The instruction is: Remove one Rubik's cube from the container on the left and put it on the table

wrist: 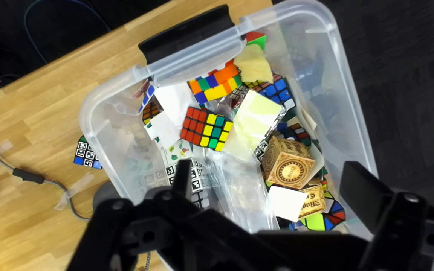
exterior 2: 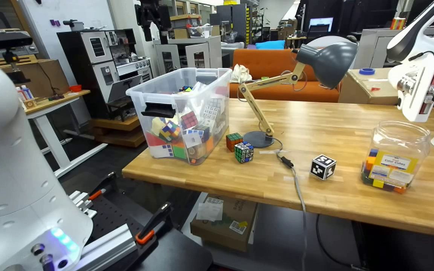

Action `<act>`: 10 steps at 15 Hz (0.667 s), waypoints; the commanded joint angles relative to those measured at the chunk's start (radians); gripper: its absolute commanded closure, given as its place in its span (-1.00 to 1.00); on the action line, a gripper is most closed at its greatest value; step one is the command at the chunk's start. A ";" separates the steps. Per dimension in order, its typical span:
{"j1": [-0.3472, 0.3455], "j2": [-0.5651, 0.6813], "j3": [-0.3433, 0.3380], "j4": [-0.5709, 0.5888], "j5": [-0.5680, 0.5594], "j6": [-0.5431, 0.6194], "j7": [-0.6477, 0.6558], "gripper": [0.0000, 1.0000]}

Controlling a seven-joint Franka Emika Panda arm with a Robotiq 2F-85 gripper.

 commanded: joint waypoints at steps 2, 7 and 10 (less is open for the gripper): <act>0.006 0.045 -0.003 0.028 -0.017 0.005 0.009 -1.00; 0.006 0.048 -0.003 0.040 -0.018 0.005 0.009 -1.00; 0.006 0.048 -0.003 0.040 -0.018 0.005 0.009 -1.00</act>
